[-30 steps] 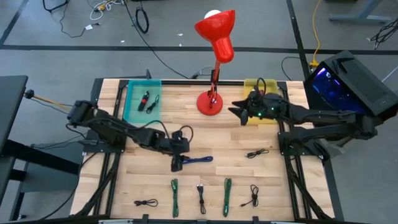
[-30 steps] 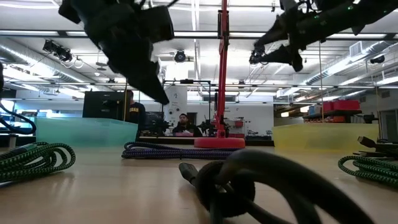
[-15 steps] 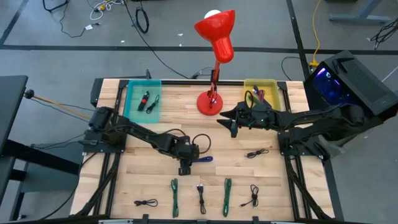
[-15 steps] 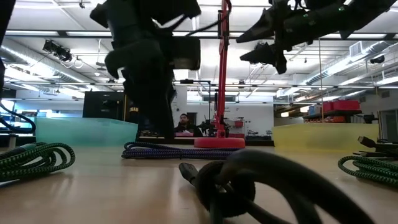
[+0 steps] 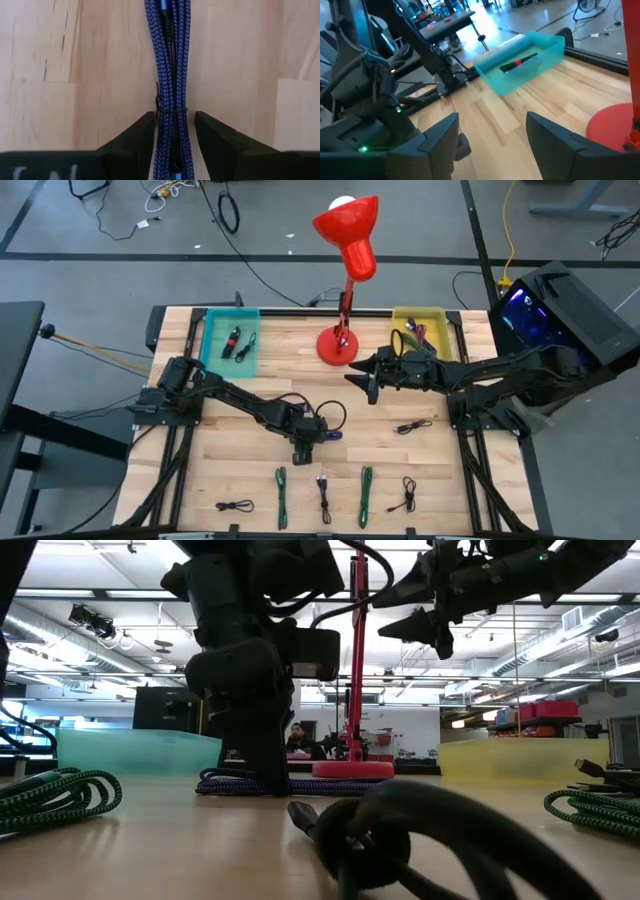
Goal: Pick & Place USB Port
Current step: Put the violet black USB cable into the yellow bin
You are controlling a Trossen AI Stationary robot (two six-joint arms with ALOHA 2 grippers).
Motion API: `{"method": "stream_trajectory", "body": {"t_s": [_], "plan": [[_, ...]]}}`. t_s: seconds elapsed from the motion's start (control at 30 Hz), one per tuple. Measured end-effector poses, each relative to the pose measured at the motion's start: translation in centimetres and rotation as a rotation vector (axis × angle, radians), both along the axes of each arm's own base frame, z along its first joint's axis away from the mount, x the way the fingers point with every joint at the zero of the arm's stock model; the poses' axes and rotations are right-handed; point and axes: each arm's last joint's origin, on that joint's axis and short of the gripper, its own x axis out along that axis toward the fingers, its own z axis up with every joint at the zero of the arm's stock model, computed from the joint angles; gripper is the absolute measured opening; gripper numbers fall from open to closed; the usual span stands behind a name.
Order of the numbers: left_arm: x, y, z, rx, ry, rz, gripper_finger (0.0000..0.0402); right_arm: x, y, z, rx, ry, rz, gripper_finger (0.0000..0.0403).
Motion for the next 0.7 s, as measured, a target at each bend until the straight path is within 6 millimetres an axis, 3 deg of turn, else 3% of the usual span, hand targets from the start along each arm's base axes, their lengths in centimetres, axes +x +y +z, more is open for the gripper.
{"method": "stream_trajectory", "body": {"t_s": [0.2,0.4,0.57,0.7], "plan": [[0.0,0.0,0.3,0.009,-0.02,0.004,0.0027,0.0,0.0,-0.1,0.0,0.006,0.0,0.0232],[-0.5,0.6,1.5,0.126,-0.046,0.075,0.0026,-0.1,0.0,-0.3,0.002,0.033,0.0,0.0232],[-1.5,1.2,5.1,0.226,-0.135,0.135,0.0026,-0.2,0.0,-0.7,0.003,0.078,0.0,0.0232],[-3.4,2.0,10.2,0.32,-0.276,0.216,0.0026,-0.2,0.0,-0.8,-0.013,0.087,0.006,0.0232]]}}
